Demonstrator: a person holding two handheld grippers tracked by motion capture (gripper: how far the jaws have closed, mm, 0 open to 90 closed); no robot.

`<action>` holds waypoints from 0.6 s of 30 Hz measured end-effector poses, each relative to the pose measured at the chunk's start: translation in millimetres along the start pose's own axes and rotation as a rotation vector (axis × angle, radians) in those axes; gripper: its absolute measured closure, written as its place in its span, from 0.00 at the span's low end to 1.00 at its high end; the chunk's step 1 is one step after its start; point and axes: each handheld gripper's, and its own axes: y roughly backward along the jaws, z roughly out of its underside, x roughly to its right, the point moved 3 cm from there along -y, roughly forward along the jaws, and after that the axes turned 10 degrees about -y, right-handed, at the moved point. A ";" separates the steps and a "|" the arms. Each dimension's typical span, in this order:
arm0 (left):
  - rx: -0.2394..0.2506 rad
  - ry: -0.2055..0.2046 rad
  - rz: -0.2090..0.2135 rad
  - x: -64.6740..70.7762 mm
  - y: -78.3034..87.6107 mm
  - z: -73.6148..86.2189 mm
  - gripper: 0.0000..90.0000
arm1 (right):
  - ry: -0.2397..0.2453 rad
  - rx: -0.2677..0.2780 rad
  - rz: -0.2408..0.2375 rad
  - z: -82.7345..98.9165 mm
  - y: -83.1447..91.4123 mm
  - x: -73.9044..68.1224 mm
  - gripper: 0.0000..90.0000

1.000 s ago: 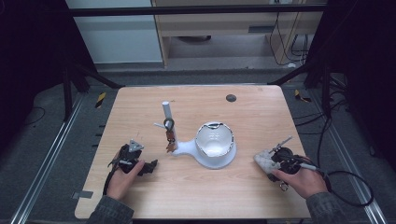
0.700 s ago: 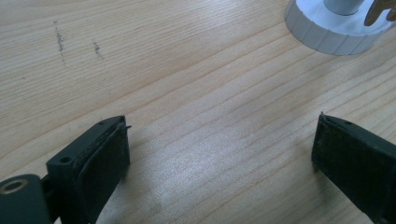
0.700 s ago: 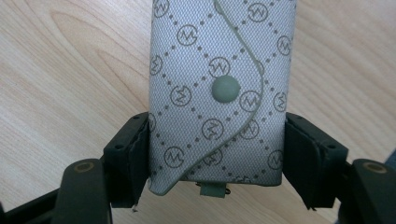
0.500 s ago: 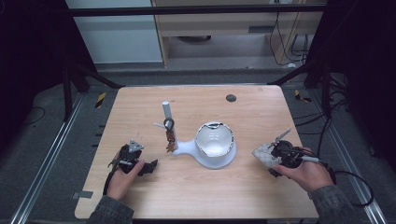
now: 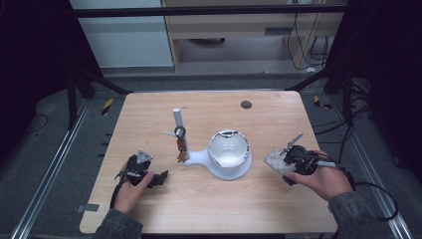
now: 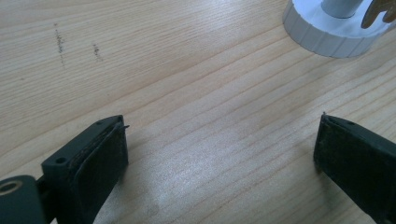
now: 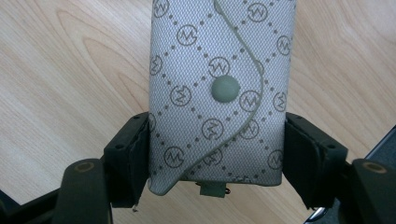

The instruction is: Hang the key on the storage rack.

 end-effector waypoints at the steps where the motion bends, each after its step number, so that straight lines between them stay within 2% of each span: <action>1: 0.002 0.000 0.000 0.1 0.1 0.3 0.03 | 0.008 0.002 -0.001 -1.1 0.7 -0.2 0.34; 18: 0.008 0.004 -0.002 0.9 -0.4 0.4 0.02 | 0.070 0.022 0.012 -18.1 17.7 -8.0 0.34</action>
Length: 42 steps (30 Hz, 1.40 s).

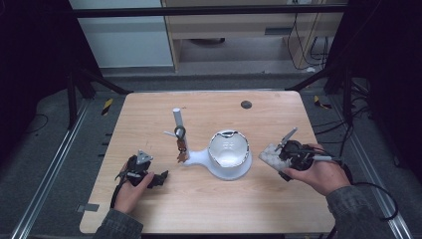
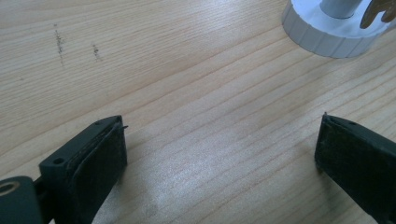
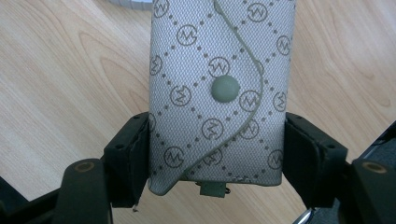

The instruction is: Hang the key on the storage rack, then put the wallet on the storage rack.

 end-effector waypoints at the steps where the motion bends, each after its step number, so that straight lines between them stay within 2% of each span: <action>1: 0.000 0.000 0.000 0.0 0.0 0.0 0.02 | 0.006 0.002 0.002 -1.1 1.1 0.0 0.34; 21: -0.002 -0.002 0.002 0.2 -0.2 -0.1 0.01 | 0.082 0.024 0.023 -18.8 16.9 -9.7 0.34; 33: -0.003 -0.002 0.002 0.3 -0.2 -0.1 0.01 | 0.118 0.036 0.025 -32.4 26.1 -21.0 0.34; 42: -0.003 -0.003 0.002 0.4 -0.2 -0.1 0.01 | 0.172 0.030 0.033 -46.9 25.9 -34.0 0.34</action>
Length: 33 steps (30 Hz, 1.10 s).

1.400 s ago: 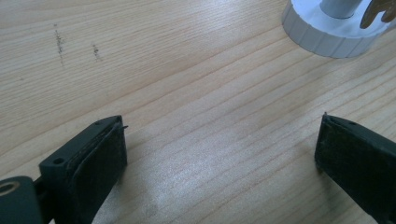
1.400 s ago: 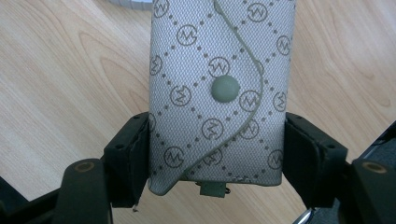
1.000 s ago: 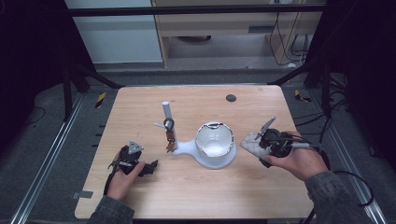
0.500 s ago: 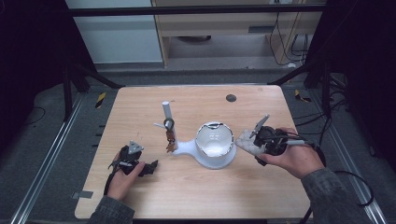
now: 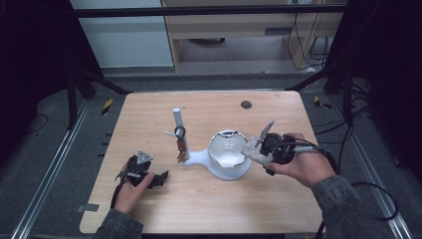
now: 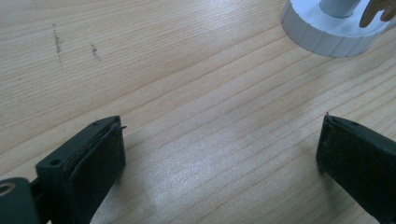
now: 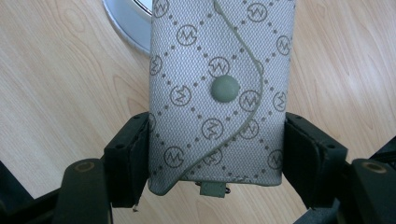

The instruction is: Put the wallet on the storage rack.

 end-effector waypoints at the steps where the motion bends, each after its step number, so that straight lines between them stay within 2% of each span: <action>1: 0.000 0.000 0.000 0.0 0.0 0.0 0.01 | 0.004 0.001 -0.002 -1.7 -0.4 -1.4 0.34; 12: -0.001 0.000 0.000 0.1 -0.2 -0.1 0.00 | 0.046 -0.003 -0.014 -18.4 -10.3 -17.0 0.34; 22: -0.002 -0.001 0.000 0.2 -0.4 -0.3 0.00 | 0.062 -0.008 -0.024 -29.8 -21.9 -24.1 0.34; 33: -0.003 -0.001 0.000 0.2 -0.4 -0.3 0.00 | 0.085 -0.014 -0.018 -38.0 -26.6 -28.8 0.34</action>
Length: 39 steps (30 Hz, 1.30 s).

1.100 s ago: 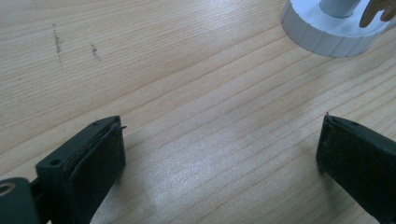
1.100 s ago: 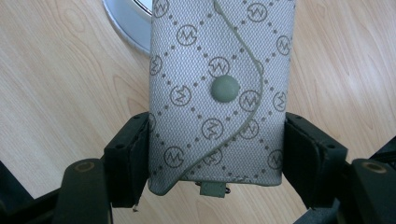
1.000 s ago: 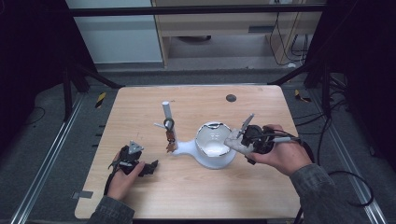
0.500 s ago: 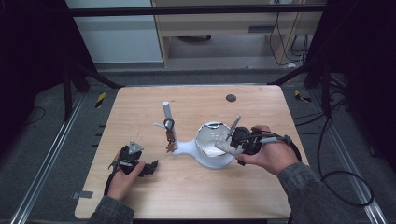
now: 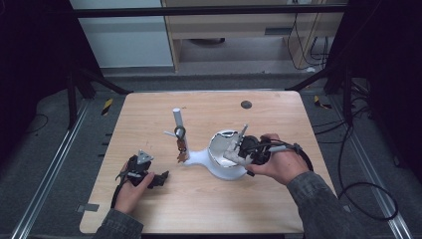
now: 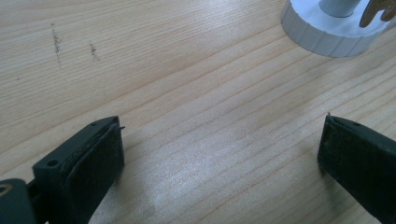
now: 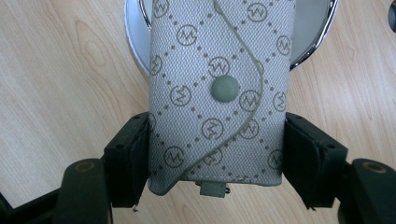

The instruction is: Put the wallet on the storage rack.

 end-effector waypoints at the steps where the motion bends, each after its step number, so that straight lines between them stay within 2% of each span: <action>1: 0.000 0.001 0.000 0.0 0.0 0.0 0.00 | 0.000 0.000 0.000 0.0 0.0 0.0 0.34; 18: 0.003 0.005 0.000 0.3 -0.3 -0.2 0.00 | 0.014 -0.022 0.006 -13.5 -7.4 -4.5 0.34; 39: 0.003 0.005 0.001 0.3 -0.4 -0.2 0.00 | 0.032 -0.048 0.014 -19.7 -15.9 -8.1 0.34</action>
